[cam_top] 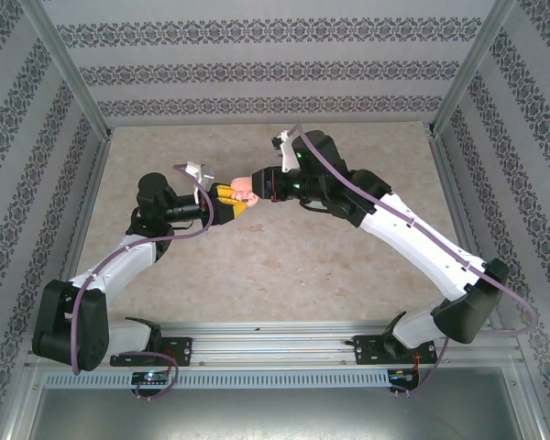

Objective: Insert wireless bluetooth earbuds into charging case

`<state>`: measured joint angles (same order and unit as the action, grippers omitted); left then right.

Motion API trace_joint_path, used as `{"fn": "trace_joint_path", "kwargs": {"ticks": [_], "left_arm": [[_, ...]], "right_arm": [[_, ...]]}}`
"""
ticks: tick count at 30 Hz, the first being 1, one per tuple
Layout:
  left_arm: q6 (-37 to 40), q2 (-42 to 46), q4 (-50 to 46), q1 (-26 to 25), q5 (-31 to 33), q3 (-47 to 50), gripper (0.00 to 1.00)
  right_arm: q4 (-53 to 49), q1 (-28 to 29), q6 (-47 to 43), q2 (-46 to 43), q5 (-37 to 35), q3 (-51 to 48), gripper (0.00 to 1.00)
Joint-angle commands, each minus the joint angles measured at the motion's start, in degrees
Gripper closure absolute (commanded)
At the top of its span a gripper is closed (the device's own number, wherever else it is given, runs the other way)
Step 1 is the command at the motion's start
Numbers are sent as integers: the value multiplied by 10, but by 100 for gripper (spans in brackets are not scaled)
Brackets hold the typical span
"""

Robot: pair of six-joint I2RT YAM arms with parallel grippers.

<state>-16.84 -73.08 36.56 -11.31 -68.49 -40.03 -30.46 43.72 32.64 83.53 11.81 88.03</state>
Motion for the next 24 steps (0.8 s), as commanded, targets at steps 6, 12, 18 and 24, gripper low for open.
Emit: {"fn": "trace_joint_path", "kwargs": {"ticks": [6, 12, 18, 24], "left_arm": [[-4, 5, 25, -7, -14, -7, 79], [6, 13, 10, -7, -13, -4, 79], [16, 14, -2, -7, -12, -6, 79], [16, 13, -2, -7, -12, -7, 79]], "right_arm": [[-1, 20, 22, 1, -8, -14, 74], [-5, 20, 23, 10, -15, -11, 74], [-22, 21, 23, 20, -17, -2, 73], [-25, 21, 26, 27, -19, -5, 71]]}}
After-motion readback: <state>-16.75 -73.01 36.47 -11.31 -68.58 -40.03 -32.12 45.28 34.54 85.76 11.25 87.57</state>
